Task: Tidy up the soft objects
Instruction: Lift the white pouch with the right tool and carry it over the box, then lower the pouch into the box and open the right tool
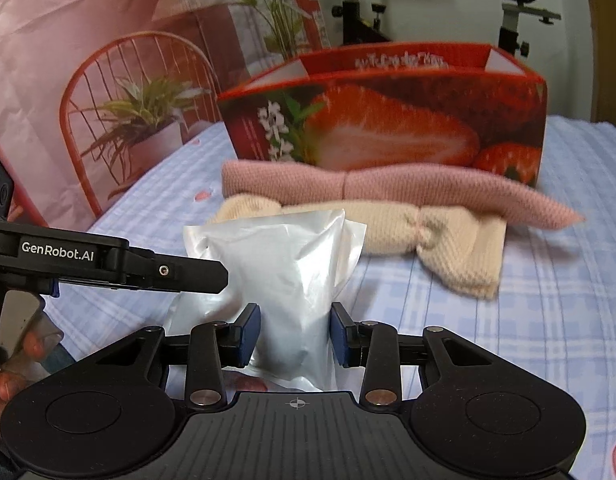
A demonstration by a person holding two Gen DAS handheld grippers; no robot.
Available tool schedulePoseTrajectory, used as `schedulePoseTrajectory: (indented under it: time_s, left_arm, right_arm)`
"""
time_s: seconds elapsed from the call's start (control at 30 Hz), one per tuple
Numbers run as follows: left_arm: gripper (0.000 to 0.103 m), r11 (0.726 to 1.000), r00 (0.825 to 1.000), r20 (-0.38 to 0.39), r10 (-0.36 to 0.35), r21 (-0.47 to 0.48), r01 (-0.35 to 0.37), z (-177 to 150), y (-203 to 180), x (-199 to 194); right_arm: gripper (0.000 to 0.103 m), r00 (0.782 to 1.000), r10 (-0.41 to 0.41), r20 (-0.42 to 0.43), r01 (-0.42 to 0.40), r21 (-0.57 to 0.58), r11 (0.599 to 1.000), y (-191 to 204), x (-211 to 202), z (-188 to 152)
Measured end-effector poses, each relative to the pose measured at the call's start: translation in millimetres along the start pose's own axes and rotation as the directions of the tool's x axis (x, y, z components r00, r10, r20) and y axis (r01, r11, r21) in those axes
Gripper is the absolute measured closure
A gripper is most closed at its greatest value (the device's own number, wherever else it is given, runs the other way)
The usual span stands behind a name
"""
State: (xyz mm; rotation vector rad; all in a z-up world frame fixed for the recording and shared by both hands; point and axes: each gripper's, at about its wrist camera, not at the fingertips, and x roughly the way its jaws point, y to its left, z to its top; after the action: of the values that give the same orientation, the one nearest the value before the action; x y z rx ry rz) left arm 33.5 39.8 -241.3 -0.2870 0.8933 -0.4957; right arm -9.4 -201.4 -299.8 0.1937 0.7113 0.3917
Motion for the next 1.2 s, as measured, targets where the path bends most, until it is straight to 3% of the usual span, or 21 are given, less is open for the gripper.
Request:
schedulePoseTrajectory:
  time_s: [0.63, 0.93, 1.2]
  left_arm:
    - [0.053, 0.988, 0.987, 0.155, -0.048, 0.151, 0.024, 82.6, -54.2, -33.6]
    - [0.053, 0.987, 0.98, 0.191, -0.051, 0.16, 0.02, 125.5, -59.6, -15.6]
    - [0.053, 0.99, 0.98, 0.189, -0.054, 0.141, 0.027, 169.4, -48.9, 16.8]
  right_arm:
    - [0.068, 0.985, -0.003, 0.175, 0.016, -0.07, 0.997, -11.5, -33.8, 93.5]
    - [0.068, 0.979, -0.004, 0.203, 0.024, -0.099, 0.995, -24.0, -26.7, 141.9]
    - [0.068, 0.98, -0.015, 0.199, 0.041, -0.127, 0.991, -46.2, 5.7, 191.0]
